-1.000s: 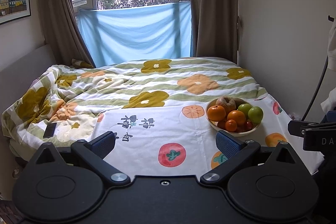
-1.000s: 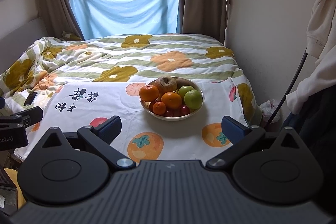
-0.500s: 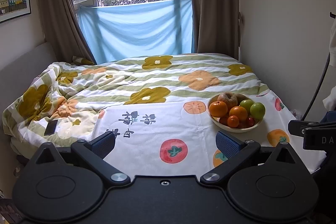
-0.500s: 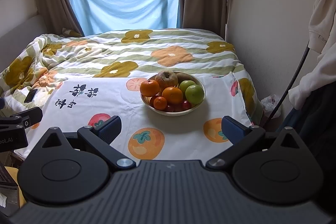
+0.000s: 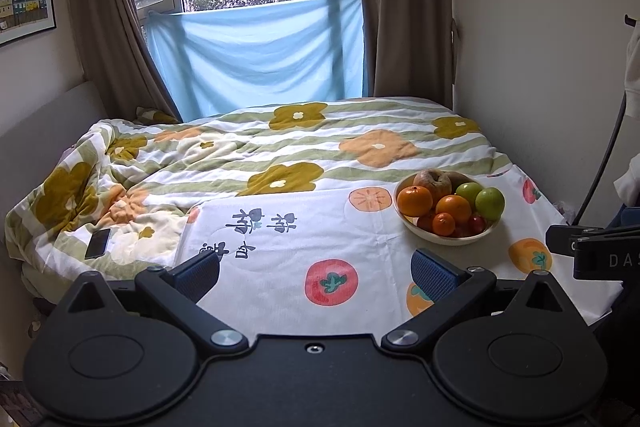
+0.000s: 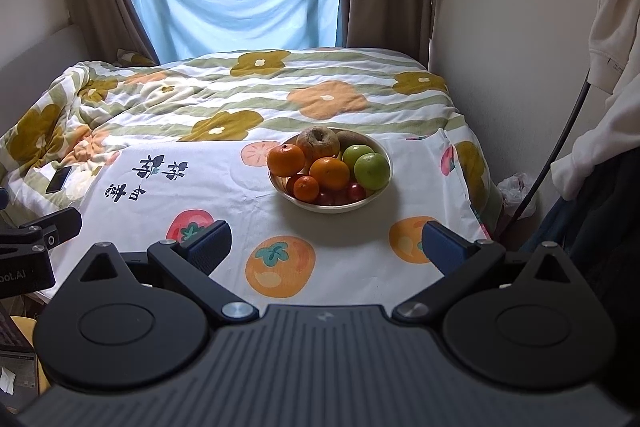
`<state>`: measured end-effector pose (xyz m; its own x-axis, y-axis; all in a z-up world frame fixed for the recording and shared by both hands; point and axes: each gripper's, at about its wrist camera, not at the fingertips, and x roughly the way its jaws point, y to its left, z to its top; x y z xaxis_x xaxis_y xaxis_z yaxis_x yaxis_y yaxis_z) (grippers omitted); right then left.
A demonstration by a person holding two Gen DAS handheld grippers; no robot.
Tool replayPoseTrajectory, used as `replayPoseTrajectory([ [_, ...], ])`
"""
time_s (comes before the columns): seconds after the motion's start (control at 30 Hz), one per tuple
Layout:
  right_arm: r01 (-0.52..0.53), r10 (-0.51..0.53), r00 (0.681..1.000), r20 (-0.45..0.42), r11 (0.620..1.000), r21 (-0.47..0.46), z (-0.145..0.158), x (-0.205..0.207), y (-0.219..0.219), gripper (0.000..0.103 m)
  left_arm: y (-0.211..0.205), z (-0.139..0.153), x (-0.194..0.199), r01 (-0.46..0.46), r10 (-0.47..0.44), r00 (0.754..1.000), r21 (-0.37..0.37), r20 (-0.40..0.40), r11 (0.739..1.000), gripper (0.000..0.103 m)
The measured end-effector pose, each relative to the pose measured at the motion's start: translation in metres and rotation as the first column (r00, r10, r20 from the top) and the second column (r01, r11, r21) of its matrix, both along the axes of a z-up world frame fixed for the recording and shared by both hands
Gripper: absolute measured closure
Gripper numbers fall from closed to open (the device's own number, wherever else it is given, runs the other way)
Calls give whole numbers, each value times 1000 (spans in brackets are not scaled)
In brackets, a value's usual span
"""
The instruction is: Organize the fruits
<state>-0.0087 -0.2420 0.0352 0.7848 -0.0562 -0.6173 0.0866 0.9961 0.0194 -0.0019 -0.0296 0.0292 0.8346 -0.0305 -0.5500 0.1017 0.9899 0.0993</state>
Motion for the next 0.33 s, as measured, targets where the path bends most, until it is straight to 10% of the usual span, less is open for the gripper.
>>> replayPoseTrajectory([
  [0.33,1,-1,1000,0,1000,2,-1,-1,1,0,1,2,-4,9,-9,1000,-2,28,1000,0],
])
